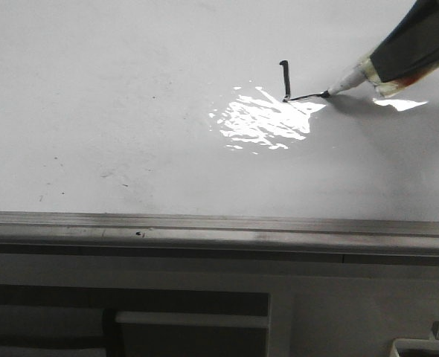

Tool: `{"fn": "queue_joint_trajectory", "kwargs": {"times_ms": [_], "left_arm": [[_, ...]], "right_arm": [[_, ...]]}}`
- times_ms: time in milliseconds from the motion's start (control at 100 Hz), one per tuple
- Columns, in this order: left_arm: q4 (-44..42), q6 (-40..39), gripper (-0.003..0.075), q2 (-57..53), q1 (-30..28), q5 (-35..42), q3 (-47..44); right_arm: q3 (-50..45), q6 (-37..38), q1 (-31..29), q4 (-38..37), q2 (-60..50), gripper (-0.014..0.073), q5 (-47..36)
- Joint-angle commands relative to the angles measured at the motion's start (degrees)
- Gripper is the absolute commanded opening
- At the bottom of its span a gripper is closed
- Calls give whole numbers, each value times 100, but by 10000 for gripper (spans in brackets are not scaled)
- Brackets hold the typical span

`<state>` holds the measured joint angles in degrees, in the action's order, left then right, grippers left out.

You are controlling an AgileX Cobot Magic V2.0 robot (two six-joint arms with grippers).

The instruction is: Write number 5 on whiteboard

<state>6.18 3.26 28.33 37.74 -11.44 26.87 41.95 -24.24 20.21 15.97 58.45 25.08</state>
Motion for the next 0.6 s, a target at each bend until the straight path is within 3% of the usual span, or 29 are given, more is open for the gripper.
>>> {"fn": "queue_joint_trajectory", "kwargs": {"times_ms": [0, 270, 590], "left_arm": [[62, -38, -20, 59, -21, 441, 153], [62, -38, -20, 59, -21, 441, 153], [62, -38, -20, 59, -21, 441, 153]], "right_arm": [[90, 12, -98, -242, -89, -58, -21], [-104, 61, -13, 131, -111, -55, -21], [-258, 61, 575, 344, 260, -52, -389]]}}
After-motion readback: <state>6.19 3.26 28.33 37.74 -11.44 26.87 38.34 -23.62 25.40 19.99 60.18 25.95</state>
